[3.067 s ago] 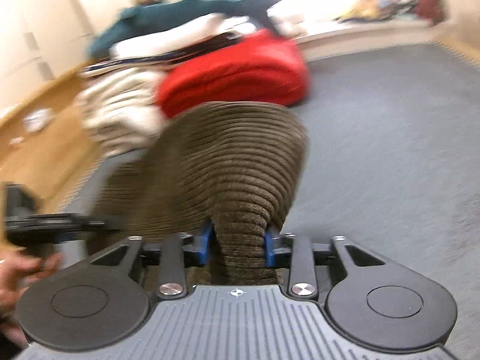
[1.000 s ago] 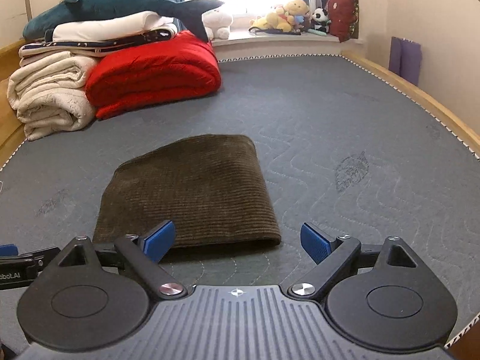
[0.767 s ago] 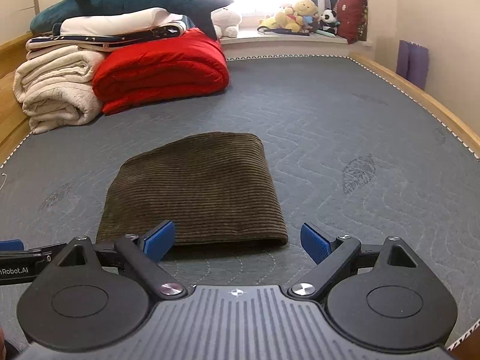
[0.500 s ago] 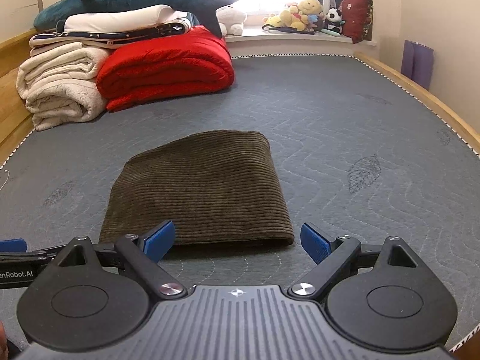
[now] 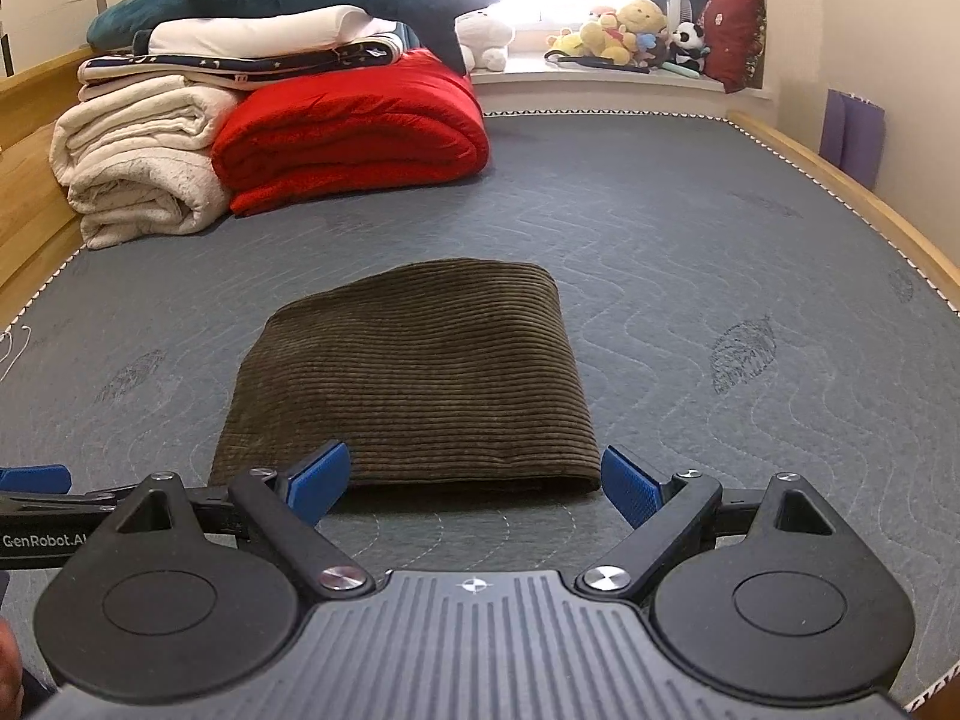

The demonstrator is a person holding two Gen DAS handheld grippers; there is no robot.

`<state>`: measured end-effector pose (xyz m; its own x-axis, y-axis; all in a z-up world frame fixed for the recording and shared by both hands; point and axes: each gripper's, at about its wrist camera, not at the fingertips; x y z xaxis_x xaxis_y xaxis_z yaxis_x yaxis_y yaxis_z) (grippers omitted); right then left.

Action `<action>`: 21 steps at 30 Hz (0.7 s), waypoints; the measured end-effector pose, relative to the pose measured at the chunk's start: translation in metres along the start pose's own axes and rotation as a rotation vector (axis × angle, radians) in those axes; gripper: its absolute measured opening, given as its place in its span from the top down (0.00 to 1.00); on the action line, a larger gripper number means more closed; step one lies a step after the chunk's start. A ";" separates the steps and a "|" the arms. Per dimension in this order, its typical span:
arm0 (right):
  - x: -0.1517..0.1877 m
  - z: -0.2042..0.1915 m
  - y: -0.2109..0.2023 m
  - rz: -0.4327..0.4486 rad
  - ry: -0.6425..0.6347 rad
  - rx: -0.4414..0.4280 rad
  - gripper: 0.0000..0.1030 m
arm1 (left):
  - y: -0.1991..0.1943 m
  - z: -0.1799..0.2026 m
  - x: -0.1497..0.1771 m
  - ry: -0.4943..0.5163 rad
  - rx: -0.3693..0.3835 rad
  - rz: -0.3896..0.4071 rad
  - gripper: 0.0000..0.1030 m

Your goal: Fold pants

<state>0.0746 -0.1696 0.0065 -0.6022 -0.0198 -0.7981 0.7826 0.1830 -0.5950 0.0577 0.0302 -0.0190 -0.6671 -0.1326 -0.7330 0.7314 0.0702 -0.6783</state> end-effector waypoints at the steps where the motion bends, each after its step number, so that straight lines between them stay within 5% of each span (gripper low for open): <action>1: 0.000 0.000 0.000 -0.001 0.000 0.000 0.11 | 0.000 0.000 0.000 0.001 0.000 0.000 0.00; 21: -0.002 0.001 -0.001 -0.006 0.006 -0.006 0.11 | -0.001 0.004 0.003 0.026 0.011 0.013 0.00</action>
<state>0.0755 -0.1706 0.0089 -0.6081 -0.0147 -0.7937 0.7778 0.1890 -0.5994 0.0557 0.0255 -0.0198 -0.6608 -0.1056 -0.7431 0.7416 0.0614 -0.6681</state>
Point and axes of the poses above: each gripper's, at about its wrist camera, not at the fingertips, and y roughly the way its jaws point, z to its right, x to its underside, and after that the axes turned 5 degrees about z, right-handed
